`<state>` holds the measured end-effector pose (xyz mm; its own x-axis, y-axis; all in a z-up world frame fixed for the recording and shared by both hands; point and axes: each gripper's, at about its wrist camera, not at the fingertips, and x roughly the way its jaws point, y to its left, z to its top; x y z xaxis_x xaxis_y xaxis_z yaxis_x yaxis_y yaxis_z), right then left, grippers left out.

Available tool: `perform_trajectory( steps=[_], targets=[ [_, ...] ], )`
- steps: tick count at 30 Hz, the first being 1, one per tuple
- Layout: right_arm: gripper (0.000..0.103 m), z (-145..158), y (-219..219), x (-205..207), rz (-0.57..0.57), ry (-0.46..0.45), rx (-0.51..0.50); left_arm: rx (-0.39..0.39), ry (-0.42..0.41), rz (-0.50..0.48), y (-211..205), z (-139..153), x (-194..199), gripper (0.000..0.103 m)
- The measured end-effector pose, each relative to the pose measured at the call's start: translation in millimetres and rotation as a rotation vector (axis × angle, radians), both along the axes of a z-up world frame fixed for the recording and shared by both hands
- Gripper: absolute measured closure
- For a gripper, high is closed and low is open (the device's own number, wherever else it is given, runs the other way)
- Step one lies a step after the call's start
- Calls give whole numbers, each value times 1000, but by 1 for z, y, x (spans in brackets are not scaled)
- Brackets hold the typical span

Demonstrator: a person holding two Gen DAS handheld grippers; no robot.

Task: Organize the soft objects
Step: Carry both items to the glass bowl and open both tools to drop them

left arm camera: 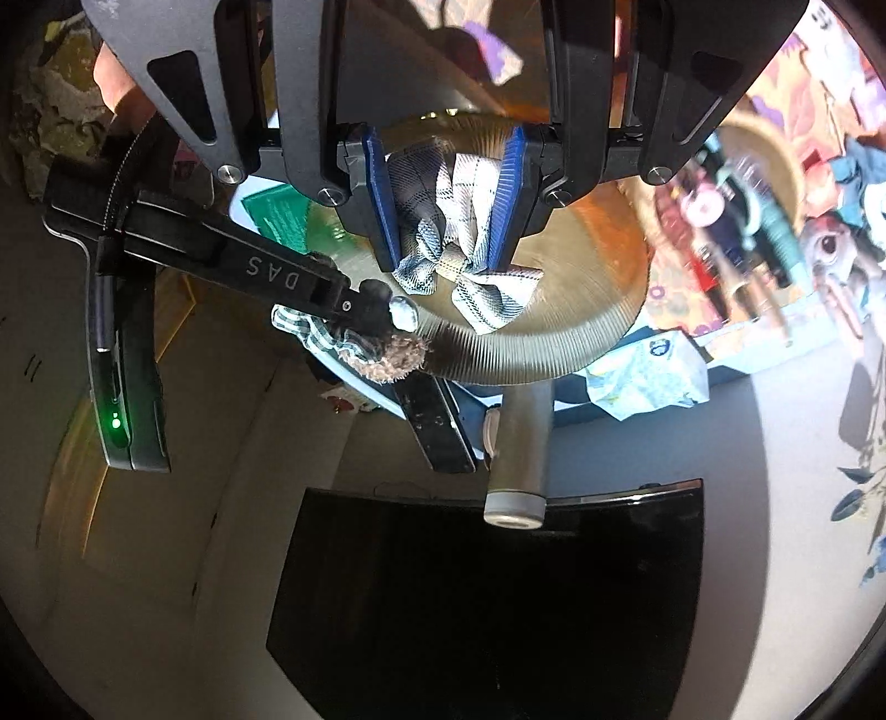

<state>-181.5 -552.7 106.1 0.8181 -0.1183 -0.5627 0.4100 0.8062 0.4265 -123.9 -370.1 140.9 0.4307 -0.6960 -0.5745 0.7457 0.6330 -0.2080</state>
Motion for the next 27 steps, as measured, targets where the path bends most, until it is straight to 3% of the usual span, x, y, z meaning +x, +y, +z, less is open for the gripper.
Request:
perform_trajectory(
  steps=[3,6,8,11,16,27],
  targets=[
    [64,-4,-5,12,6,20,7,26,-17,12,-9,-4,5,71],
    [38,-10,-11,20,15,44,27,67,-33,55,-14,-9,11,62],
    [37,-12,-14,18,9,38,35,94,-27,63,-16,-14,14,58],
    [37,-12,-17,13,4,46,38,100,-26,69,-16,-15,14,37],
    [37,-2,-15,-7,-19,30,38,101,-91,49,-15,-4,-5,36],
    [37,53,41,-61,-50,-32,-84,59,-109,84,41,20,-51,36]
  ],
)
